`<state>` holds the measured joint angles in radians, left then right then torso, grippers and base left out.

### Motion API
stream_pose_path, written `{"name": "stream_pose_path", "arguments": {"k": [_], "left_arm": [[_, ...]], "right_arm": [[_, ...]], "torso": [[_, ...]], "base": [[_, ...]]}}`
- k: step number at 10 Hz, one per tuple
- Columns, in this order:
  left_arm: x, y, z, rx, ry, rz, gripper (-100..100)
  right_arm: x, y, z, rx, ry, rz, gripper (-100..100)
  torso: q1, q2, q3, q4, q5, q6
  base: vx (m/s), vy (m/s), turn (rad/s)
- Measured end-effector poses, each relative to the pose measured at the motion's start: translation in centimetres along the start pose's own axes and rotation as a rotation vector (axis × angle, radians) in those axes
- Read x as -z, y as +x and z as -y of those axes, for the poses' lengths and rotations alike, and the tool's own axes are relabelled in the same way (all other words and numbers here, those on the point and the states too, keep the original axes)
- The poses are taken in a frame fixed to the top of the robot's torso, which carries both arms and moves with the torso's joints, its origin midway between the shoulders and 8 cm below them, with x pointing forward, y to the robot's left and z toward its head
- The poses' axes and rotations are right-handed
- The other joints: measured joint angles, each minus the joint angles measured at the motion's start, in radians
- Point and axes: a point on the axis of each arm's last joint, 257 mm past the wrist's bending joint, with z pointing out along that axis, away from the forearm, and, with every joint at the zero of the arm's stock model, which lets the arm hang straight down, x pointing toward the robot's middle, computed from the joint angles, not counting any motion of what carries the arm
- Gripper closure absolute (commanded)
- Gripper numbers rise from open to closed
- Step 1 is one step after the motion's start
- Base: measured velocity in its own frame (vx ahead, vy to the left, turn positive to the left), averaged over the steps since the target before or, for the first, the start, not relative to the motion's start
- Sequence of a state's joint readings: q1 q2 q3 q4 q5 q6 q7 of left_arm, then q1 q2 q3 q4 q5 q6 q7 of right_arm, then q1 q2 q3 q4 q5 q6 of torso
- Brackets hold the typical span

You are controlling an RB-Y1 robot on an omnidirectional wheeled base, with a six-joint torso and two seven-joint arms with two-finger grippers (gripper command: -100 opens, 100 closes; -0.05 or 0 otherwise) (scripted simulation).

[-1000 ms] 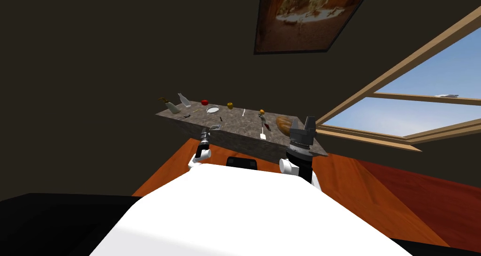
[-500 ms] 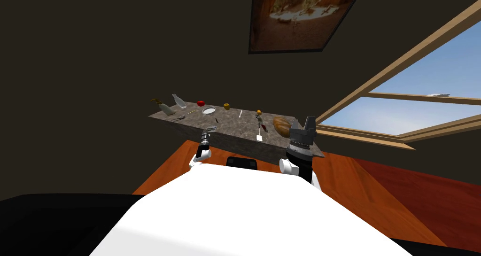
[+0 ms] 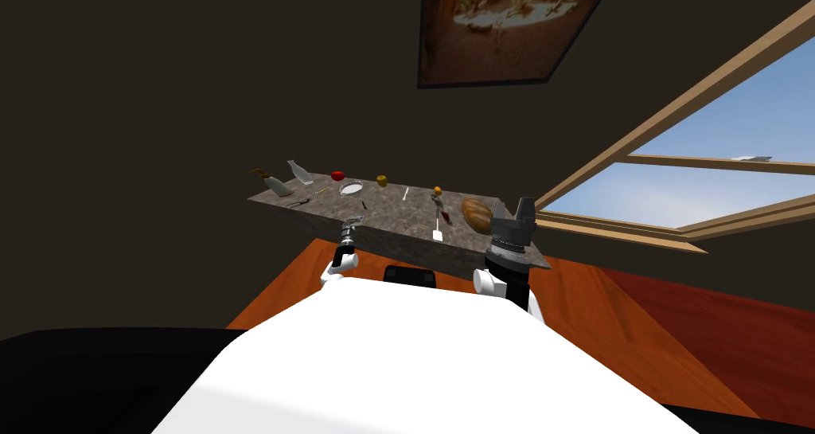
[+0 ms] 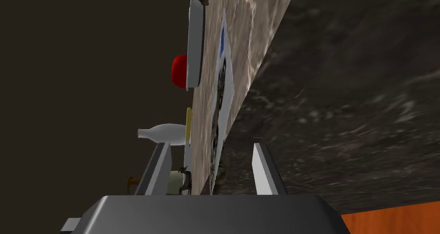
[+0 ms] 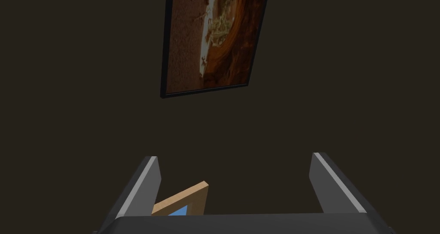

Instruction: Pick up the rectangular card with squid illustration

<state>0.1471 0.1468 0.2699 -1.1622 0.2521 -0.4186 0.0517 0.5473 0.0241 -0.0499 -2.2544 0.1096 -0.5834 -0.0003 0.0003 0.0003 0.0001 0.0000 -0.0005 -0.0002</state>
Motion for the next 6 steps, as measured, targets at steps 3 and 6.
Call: {"name": "stream_pose_path", "arguments": {"k": [3, 6], "left_arm": [[-0.16, -0.22, 0.54, -0.022, 0.013, -0.002, 100], [-0.23, -0.2, 0.71, -0.02, 0.017, -0.002, 0]], "right_arm": [[0.0, 0.0, 0.0, 0.0, 0.0, 0.0, 0], [0.0, 0.0, 0.0, 0.0, 0.0, 0.0, 0]], "torso": [[0.006, 0.0, -0.001, -0.001, 0.007, 0.001], [0.007, -0.001, -0.002, -0.002, 0.008, 0.001]], "base": [[0.001, 0.002, 0.002], [0.0, 0.0, 0.0]]}}
